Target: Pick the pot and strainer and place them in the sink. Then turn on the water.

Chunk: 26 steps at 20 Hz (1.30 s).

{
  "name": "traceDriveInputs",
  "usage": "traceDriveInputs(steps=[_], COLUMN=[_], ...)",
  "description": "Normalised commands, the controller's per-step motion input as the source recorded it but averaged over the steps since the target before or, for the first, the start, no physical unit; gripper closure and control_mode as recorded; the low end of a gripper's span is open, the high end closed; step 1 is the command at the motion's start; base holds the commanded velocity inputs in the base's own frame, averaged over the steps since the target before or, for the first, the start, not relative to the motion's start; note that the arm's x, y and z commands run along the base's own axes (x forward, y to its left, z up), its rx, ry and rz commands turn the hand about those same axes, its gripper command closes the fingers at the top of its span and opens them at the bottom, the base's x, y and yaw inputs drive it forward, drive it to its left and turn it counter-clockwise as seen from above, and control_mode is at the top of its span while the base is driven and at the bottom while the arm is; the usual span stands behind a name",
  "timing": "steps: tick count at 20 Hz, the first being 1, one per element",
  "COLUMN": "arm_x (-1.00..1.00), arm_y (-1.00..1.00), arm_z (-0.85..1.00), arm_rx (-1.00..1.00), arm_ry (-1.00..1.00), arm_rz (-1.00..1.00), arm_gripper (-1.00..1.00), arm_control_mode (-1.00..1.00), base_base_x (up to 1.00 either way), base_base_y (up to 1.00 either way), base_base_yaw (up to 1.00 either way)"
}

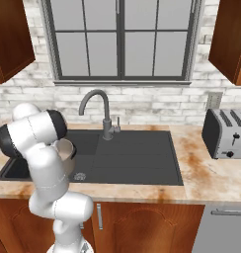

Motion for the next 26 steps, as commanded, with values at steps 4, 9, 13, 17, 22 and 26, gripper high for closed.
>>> traceDriveInputs(steps=[4, 9, 13, 17, 22, 26], arm_x=[0.32, 0.32, 0.26, 0.24, 0.2, 0.13], arm_y=[0.14, 0.13, 0.17, 0.1, 0.02, 0.0], arm_z=[-0.12, -0.07, -0.1, -0.12, -0.15, -0.16], arm_rx=[-0.03, -0.02, -0.04, -0.05, -0.04, -0.02], arm_ry=[0.11, 0.1, 0.09, 0.07, 0.05, 0.05], arm_rz=[-0.03, -0.03, -0.03, -0.03, -0.02, -0.02], arm_gripper=[1.0, 1.0, 1.0, 1.0, 1.0, 1.0], arm_control_mode=[-1.0, -1.0, -1.0, -1.0, -1.0, -1.0], base_base_x=[0.0, 0.0, 0.0, 0.0, 0.0, 0.0], base_base_y=[0.0, 0.0, 0.0, 0.0, 0.0, 0.0], base_base_yaw=[0.0, 0.0, 0.0, 0.0, 0.0, 0.0])
